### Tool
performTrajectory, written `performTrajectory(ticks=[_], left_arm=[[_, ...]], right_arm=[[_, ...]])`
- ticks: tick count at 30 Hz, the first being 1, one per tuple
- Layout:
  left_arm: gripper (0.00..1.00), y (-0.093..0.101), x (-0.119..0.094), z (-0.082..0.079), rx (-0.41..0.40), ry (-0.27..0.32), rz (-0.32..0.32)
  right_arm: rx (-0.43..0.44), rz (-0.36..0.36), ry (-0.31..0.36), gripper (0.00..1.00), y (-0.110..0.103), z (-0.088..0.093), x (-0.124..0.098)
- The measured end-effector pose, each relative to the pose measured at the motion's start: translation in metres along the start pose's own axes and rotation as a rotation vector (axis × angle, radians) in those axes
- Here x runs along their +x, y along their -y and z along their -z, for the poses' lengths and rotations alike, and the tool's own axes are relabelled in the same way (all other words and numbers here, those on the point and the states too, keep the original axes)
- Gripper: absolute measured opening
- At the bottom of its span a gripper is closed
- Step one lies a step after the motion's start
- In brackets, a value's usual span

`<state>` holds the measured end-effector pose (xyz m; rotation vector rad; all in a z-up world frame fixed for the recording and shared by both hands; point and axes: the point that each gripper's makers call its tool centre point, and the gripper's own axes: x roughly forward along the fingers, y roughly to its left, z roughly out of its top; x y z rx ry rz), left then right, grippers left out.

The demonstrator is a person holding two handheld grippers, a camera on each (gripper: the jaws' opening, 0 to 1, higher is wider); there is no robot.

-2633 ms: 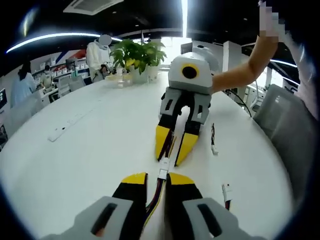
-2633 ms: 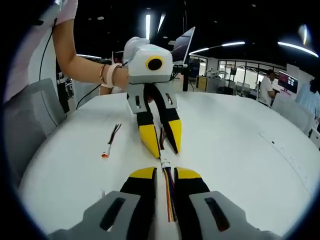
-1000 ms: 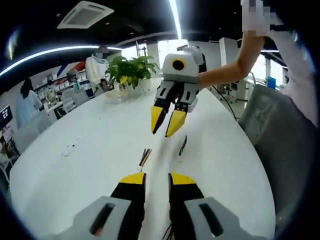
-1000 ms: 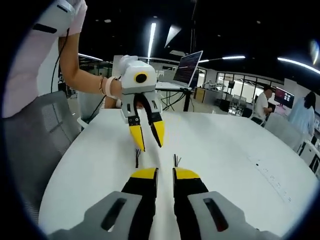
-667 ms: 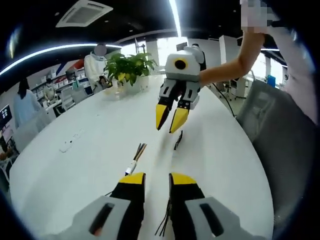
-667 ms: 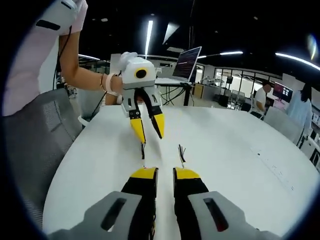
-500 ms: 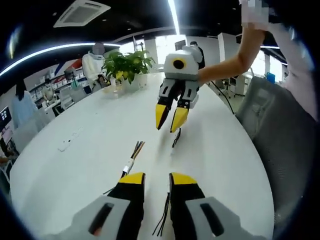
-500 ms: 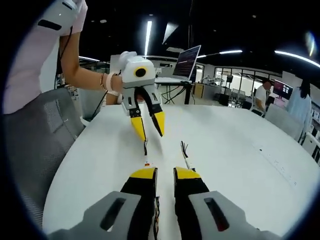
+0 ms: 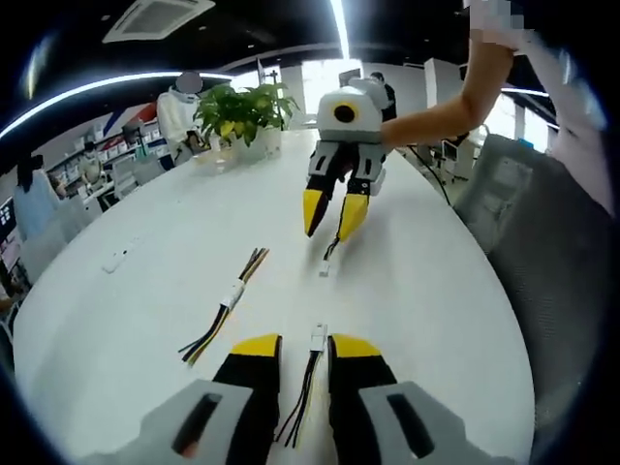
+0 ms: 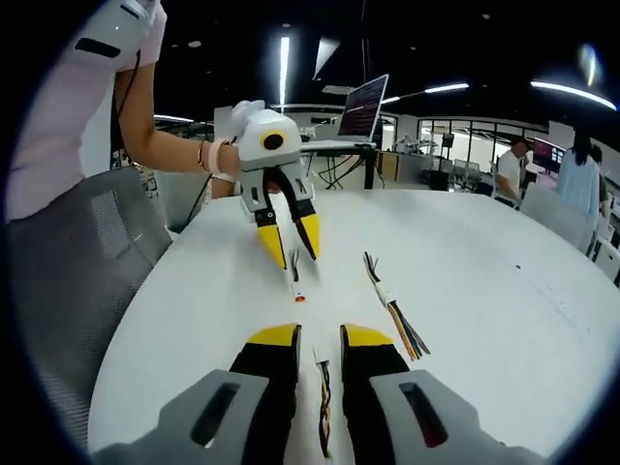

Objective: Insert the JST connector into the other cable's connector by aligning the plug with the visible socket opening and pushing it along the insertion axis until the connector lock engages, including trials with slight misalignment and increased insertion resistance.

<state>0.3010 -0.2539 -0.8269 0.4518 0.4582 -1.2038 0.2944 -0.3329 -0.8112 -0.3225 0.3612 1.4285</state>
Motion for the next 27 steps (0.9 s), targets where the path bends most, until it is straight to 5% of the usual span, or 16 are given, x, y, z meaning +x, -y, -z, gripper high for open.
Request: performTrajectory(ticks=[13,27], left_arm=[[0.13,0.004,0.011,0.011,-0.006,-0.017,0.012],[0.11,0.01,0.017,0.003,-0.031,0.04,0.003]], right_arm=[[0.01,-0.014,-0.036,0.14,-0.006,0.016,0.007],[0.011,-0.009,-0.044,0.12,0.005,0.028,0.01]])
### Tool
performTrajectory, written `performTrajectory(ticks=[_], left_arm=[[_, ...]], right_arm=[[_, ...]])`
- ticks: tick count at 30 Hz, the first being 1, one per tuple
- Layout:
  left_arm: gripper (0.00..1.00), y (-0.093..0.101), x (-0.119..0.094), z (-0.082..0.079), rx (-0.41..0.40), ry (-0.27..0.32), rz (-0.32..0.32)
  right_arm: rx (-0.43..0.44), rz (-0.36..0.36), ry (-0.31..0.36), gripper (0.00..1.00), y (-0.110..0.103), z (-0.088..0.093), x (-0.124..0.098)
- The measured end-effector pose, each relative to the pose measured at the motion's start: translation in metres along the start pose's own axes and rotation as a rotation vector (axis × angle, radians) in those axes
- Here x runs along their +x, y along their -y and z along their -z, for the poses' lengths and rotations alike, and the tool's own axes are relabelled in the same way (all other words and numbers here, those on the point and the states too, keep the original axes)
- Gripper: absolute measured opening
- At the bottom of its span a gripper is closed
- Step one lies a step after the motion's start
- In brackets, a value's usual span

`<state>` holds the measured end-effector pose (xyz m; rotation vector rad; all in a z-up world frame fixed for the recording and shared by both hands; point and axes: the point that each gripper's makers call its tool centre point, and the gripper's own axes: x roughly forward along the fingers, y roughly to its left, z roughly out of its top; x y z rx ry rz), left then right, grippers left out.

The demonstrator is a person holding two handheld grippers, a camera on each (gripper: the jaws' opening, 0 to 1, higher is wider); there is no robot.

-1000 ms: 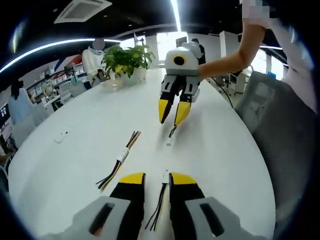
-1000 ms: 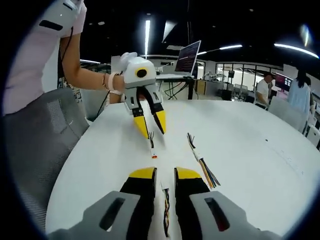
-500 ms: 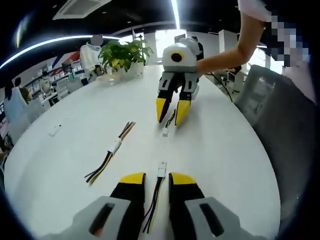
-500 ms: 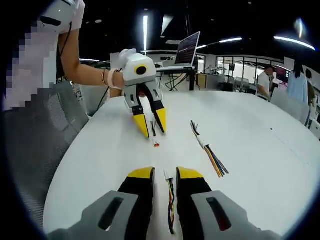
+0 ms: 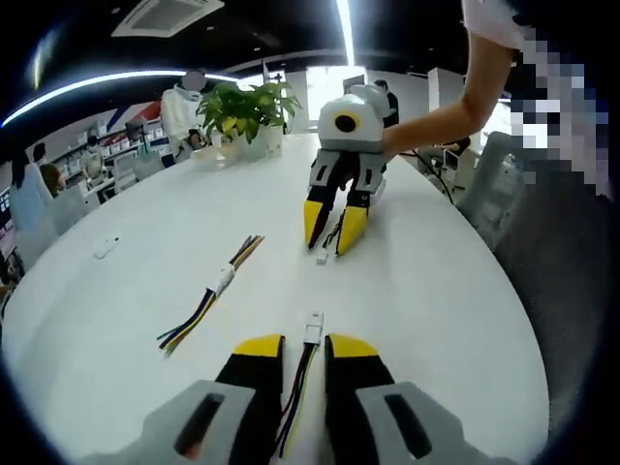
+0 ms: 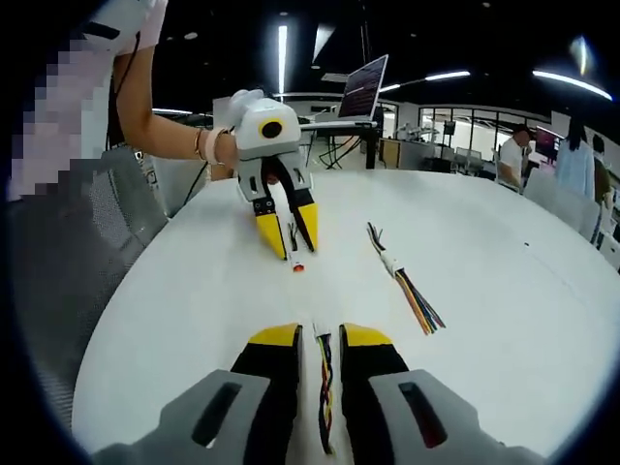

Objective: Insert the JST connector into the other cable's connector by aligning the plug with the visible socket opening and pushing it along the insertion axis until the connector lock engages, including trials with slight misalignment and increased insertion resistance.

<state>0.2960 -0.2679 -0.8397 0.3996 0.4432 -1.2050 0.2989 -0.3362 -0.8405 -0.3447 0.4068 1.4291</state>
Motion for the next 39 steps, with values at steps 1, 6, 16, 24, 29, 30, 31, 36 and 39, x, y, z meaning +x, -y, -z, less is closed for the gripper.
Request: performTrajectory(ticks=[1,6,16,24,29,30,31,36,39], left_arm=[[0.11,0.0,0.0,0.0,0.003,0.005,0.001],[0.1,-0.001,-0.001,0.0,0.012,0.015,0.002],[0.06,-0.002,0.002,0.0,0.02,0.055,0.009],[0.02,0.0,0.001,0.001,0.003,0.091,0.018],[0.01,-0.001,0.001,0.002,-0.005,0.106,0.026],[0.01,-0.002,0.001,0.002,-0.012,0.11,0.025],[0.01,-0.002,0.001,0.002,-0.015,0.113,0.025],[0.01,-0.002,0.001,0.002,-0.013,0.12,0.031],[0.01,-0.002,0.001,0.002,-0.006,0.118,0.035]], right_arm=[[-0.005,0.002,-0.004,0.11,0.001,0.001,0.0],[-0.035,0.004,-0.012,0.07,0.003,0.001,0.001],[-0.033,0.0,-0.01,0.05,0.008,0.009,0.0],[-0.031,0.002,-0.002,0.05,0.013,0.011,0.002],[-0.035,0.003,0.0,0.04,0.011,0.008,0.004],[-0.035,0.003,0.0,0.04,0.012,0.008,0.005],[-0.036,0.004,-0.001,0.04,0.013,0.009,0.005],[-0.038,0.01,-0.007,0.04,0.014,0.008,0.007],[-0.039,0.012,-0.01,0.04,0.014,0.007,0.008]])
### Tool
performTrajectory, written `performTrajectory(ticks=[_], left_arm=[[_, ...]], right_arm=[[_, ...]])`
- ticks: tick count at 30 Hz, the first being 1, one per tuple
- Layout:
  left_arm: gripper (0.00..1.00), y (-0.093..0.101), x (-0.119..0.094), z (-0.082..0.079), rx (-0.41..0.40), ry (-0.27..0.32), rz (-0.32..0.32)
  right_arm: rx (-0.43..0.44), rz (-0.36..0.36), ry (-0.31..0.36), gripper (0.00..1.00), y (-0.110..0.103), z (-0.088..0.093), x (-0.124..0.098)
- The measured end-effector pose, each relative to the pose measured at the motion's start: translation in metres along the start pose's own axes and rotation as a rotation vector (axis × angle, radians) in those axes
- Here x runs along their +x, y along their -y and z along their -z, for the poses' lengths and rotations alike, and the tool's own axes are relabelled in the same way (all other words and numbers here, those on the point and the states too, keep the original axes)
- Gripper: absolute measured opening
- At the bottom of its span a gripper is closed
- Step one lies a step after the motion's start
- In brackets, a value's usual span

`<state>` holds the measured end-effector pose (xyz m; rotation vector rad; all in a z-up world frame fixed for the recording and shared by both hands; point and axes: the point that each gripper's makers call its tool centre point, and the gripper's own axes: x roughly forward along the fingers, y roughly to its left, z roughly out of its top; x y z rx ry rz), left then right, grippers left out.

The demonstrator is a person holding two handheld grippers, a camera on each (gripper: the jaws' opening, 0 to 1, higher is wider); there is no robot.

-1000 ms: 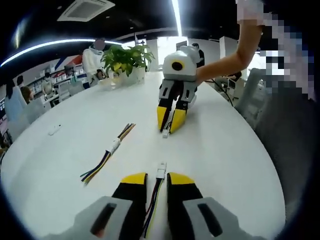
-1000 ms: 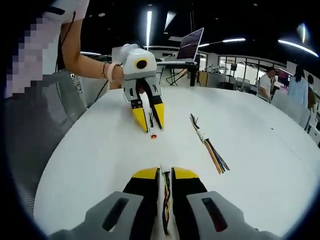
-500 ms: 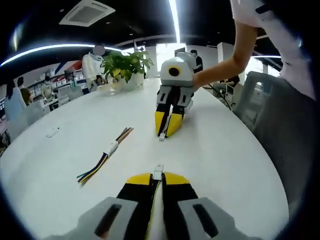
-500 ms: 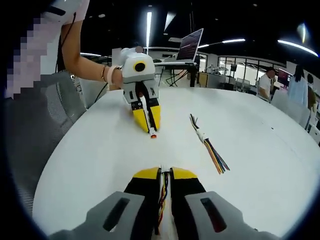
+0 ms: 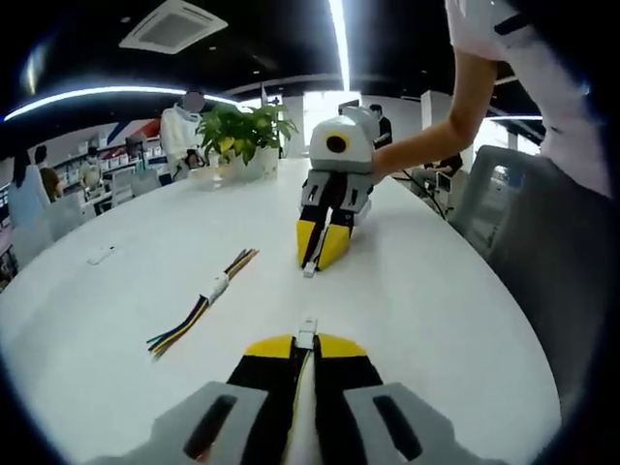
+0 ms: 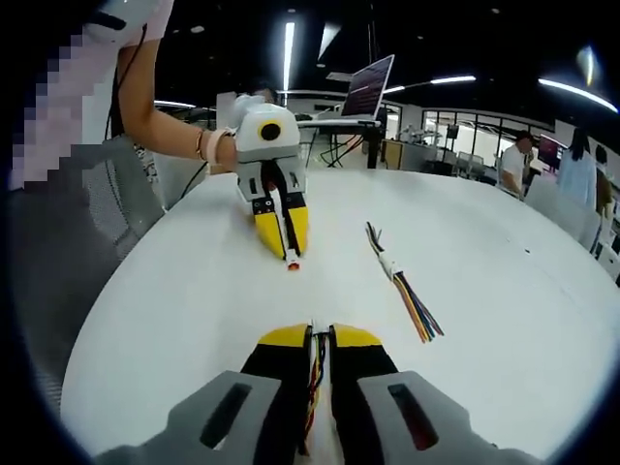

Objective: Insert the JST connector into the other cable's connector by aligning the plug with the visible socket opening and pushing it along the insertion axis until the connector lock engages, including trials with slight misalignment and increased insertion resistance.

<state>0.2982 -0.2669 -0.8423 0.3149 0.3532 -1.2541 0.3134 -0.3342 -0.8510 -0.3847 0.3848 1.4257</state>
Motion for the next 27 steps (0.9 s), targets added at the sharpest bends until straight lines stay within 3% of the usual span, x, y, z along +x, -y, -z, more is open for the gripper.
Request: performTrajectory(ticks=[14,27], left_arm=[[0.0,0.0,0.002,-0.002,-0.02,-0.023,0.007],[0.0,0.001,0.003,-0.01,-0.007,-0.033,0.02]], right_arm=[[-0.004,-0.035,0.034,0.04,-0.013,-0.017,0.018],[-0.01,-0.052,0.066,0.04,-0.017,-0.028,0.021]])
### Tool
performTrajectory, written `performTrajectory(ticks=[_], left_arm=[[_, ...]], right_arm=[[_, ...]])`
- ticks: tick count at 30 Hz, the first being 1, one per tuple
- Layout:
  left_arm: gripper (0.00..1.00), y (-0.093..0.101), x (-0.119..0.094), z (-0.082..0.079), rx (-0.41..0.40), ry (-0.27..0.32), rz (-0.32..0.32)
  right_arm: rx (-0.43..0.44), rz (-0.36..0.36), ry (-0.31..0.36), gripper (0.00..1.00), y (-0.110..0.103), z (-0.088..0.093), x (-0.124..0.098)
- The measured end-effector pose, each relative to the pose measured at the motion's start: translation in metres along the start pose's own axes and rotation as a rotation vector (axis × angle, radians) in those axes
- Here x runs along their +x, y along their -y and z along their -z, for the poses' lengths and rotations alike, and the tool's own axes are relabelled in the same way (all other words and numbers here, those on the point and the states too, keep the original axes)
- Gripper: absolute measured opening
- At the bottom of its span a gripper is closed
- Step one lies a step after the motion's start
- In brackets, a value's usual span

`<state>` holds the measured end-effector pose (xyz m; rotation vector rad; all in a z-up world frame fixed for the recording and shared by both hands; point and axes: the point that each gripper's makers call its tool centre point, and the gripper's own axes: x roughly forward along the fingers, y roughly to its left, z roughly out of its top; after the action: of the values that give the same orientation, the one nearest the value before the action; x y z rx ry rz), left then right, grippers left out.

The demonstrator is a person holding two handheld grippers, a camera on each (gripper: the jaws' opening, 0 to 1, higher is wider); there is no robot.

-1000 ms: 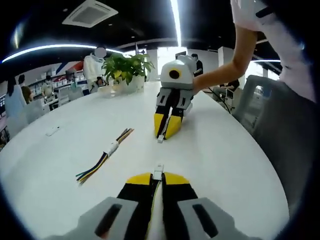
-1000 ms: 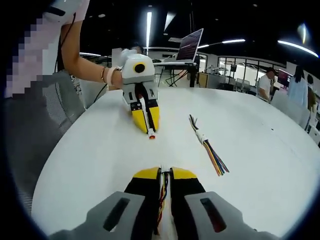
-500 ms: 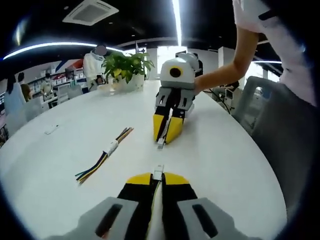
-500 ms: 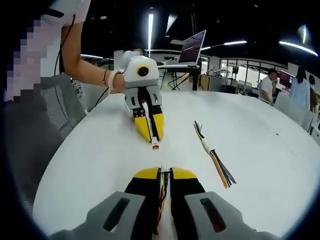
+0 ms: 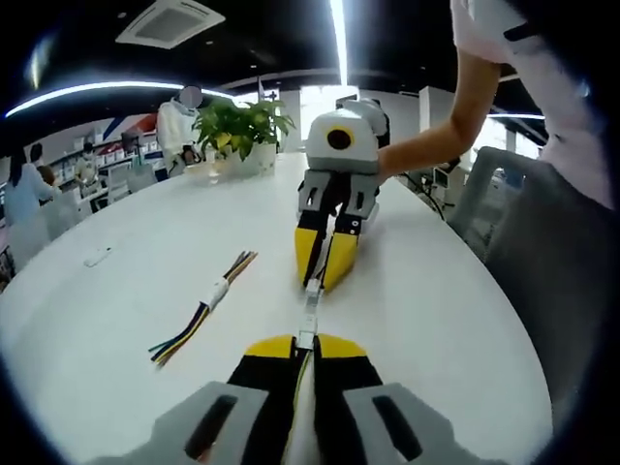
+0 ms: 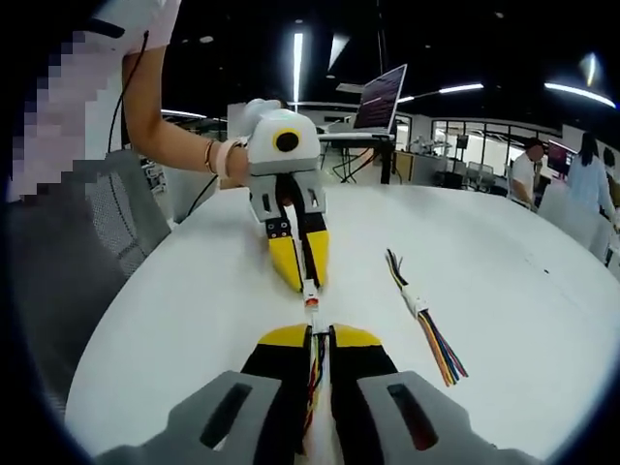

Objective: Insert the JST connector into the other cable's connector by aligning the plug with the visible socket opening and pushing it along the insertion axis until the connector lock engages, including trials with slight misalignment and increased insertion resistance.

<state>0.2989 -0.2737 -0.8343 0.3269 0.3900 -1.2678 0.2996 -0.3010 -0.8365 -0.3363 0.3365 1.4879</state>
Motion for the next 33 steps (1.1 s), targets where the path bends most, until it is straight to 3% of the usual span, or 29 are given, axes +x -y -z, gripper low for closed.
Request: performTrajectory(ticks=[14,33], left_arm=[[0.0,-0.004,0.0,-0.008,-0.026,0.007,0.011],[0.01,-0.008,0.0,-0.004,-0.031,-0.009,0.017]], right_arm=[[-0.015,-0.009,-0.009,0.04,-0.004,-0.004,0.006],[-0.027,-0.017,-0.009,0.04,-0.007,-0.009,0.012]])
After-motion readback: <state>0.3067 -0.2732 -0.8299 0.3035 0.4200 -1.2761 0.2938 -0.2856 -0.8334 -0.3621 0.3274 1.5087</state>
